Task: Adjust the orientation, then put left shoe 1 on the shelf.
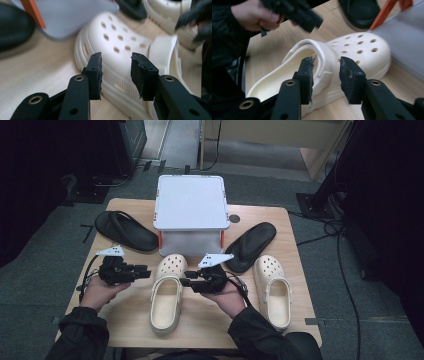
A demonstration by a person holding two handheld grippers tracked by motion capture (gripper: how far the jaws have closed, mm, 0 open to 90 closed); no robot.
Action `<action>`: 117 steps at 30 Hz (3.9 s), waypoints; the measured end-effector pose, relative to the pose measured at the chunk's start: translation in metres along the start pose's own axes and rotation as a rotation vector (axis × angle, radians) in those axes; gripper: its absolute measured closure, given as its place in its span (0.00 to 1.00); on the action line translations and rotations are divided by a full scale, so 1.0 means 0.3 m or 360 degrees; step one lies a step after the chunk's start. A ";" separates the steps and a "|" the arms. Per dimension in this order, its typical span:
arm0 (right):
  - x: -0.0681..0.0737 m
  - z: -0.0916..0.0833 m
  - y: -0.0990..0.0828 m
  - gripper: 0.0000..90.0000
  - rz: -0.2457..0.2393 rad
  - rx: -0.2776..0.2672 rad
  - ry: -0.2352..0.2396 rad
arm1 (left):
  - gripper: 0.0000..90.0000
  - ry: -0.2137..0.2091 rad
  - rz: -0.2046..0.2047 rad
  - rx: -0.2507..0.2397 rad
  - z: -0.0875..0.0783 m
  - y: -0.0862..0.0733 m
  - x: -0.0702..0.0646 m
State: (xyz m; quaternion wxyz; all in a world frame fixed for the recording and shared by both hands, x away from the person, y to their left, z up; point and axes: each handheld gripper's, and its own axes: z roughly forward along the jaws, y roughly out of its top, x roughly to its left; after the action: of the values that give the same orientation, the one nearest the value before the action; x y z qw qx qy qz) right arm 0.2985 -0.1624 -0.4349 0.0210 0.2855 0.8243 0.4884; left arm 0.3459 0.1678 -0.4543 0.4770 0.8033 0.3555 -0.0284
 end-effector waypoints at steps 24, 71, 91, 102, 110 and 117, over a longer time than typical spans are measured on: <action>0.025 0.170 -0.055 0.35 -0.0060 0.0082 -0.0208 | 0.61 0.0093 0.0128 -0.0036 -0.012 0.246 -0.016; -0.026 0.043 -0.014 0.87 0.0128 0.0091 -0.0306 | 0.64 0.0177 0.0255 -0.0042 0.066 0.481 0.021; -0.148 0.032 0.125 0.86 0.0210 -0.0047 -0.0511 | 0.64 0.0168 0.0253 -0.0041 0.065 0.481 0.022; -0.224 0.132 0.127 0.86 0.0322 -0.0083 -0.0687 | 0.64 0.0156 0.0256 -0.0046 0.063 0.479 0.026; -0.213 0.170 0.098 0.82 0.0366 -0.0114 -0.0707 | 0.65 0.0153 0.0259 -0.0058 0.063 0.475 0.027; -0.202 0.156 0.088 0.66 0.0328 -0.0109 -0.0664 | 0.65 0.0160 0.0263 -0.0058 0.065 0.474 0.024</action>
State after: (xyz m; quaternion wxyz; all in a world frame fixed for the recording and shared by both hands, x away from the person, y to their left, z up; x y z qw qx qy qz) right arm 0.3757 -0.1455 -0.4526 0.1506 0.4622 0.7516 0.4459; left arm 0.4421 0.1148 -0.3615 0.4737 0.8215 0.3121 0.0577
